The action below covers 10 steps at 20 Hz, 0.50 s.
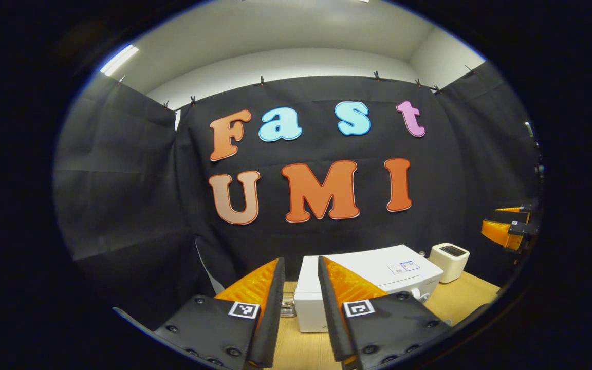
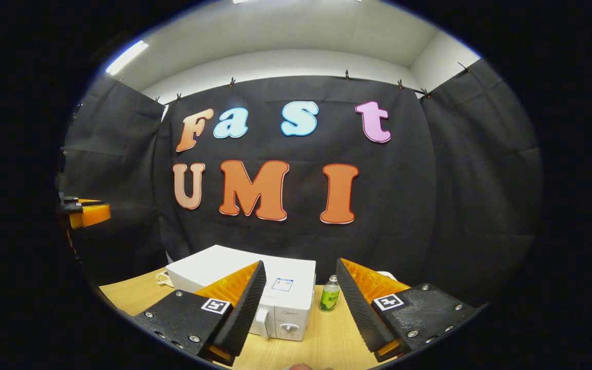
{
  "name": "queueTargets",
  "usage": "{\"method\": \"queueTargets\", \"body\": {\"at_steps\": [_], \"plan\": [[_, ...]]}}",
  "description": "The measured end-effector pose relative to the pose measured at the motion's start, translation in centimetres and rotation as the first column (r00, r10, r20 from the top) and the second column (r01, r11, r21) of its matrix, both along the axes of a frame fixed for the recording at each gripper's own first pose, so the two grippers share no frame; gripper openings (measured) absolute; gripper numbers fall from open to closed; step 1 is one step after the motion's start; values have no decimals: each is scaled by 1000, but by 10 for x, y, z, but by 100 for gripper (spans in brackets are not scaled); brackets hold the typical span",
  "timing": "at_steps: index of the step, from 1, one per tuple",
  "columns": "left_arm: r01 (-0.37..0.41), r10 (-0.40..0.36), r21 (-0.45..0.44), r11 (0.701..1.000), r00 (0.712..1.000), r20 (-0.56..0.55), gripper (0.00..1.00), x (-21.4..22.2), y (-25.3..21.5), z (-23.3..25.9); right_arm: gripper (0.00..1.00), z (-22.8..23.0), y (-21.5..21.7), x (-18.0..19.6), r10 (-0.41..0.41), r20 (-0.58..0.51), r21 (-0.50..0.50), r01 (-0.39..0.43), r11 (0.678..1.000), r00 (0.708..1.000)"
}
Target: Open the microwave oven with the left hand, put the food in, and close the microwave oven.
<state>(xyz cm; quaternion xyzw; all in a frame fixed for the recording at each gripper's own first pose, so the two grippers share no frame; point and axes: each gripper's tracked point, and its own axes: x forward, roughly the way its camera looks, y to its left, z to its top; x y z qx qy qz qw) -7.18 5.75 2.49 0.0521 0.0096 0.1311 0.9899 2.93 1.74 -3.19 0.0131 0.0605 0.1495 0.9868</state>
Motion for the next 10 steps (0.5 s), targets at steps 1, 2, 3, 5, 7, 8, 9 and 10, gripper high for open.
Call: {"method": "queueTargets", "body": {"at_steps": [1, 2, 3, 5, 7, 8, 9, 10], "plan": [[-3, 3, -8, 1000, 1000, 7, 57, -2, 0, 3, 86, 1, 2, 0, 3, 1, 2, -3, 1000, 1000], [7, -6, -16, 1000, 1000, 18, 62, -4, -2, 6, 86, 4, 3, -1, 9, 4, 6, -9, 1000, 1000], [15, -14, -24, 1000, 1000, 26, 67, -4, -3, 8, 86, 8, 5, -1, 15, 9, 10, -15, 1000, 1000], [25, -23, -54, 998, 999, 36, 80, -6, -4, 10, 86, 13, 7, 0, 23, 28, 10, -23, 1000, 999], [28, -25, -72, 997, 999, 48, 84, -7, -4, 11, 86, 20, 7, -1, 24, 51, 9, -24, 1000, 998], [28, -25, -69, 997, 998, 53, 86, -8, -3, 13, 86, 21, 9, -3, 29, 57, 11, -29, 1000, 998], [26, -23, -58, 998, 998, 56, 86, -9, -2, 16, 86, 23, 9, -4, 30, 61, 11, -31, 999, 998], [27, -24, -47, 999, 998, 59, 87, -9, -1, 19, 94, 26, 10, -4, 33, 68, 12, -34, 999, 997]]}}
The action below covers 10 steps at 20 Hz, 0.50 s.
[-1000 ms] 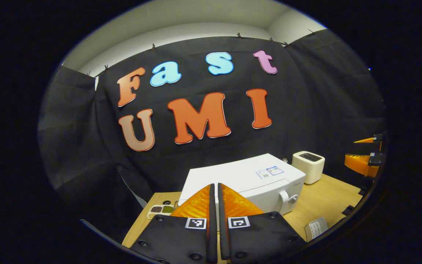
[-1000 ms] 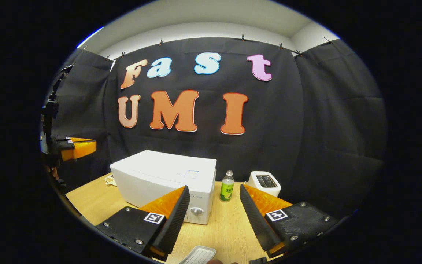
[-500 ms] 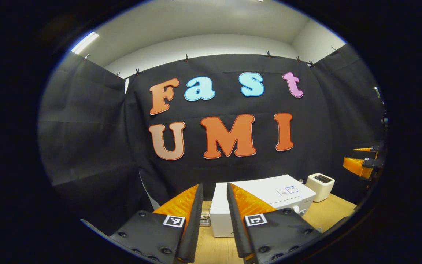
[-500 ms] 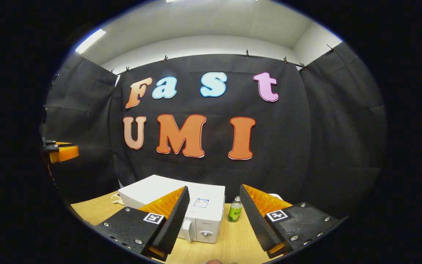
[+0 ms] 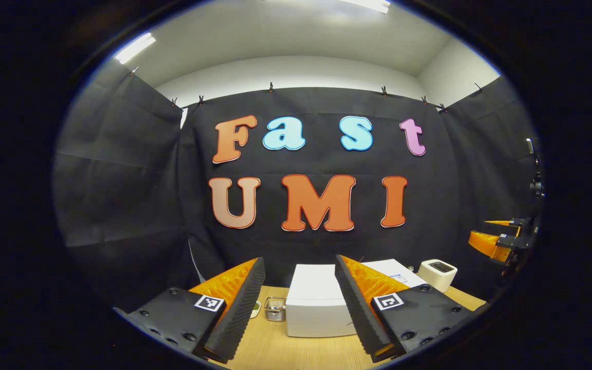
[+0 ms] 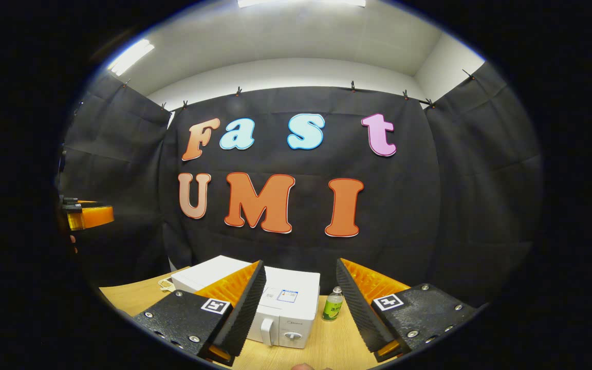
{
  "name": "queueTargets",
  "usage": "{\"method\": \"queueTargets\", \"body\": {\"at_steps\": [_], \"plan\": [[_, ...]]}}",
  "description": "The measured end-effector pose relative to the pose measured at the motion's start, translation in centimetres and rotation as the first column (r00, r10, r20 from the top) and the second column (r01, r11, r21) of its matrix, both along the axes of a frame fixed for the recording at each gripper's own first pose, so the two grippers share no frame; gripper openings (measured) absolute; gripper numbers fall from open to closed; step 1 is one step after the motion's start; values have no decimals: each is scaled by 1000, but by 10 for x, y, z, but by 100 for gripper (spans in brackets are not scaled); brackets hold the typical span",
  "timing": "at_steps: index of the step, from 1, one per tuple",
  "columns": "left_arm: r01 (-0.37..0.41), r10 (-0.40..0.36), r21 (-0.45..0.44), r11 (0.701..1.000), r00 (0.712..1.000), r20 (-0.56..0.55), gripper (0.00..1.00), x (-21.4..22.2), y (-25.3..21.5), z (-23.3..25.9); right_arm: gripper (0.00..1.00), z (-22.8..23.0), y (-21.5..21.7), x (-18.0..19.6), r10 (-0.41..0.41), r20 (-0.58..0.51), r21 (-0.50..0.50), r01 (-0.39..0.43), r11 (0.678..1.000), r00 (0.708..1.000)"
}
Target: Open the microwave oven with the left hand, put the food in, and close the microwave oven.
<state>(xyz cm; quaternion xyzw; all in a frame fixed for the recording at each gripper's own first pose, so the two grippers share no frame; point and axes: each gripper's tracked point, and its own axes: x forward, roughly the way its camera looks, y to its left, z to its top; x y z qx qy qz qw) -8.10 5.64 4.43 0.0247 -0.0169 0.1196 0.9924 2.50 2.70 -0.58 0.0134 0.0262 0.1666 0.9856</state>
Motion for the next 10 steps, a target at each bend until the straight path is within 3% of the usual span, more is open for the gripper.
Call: {"method": "queueTargets", "body": {"at_steps": [1, 3, 4, 10], "plan": [[6, -6, 3, 1000, 1000, 4, 87, 1, -2, 3, 86, 4, 1, 0, -2, 9, 2, 2, 1000, 1000], [29, -28, -10, 1000, 1000, 14, 95, 2, -9, 6, 87, 12, 1, -3, 0, 29, 8, -1, 1000, 1000], [32, -32, -10, 999, 999, 20, 90, 2, -10, 10, 88, 15, 1, -2, 0, 36, 9, 0, 1000, 999], [46, -46, 16, 999, 998, 37, 100, 3, -19, 17, 90, 27, 5, -7, 10, 74, 0, -10, 1000, 997]]}}
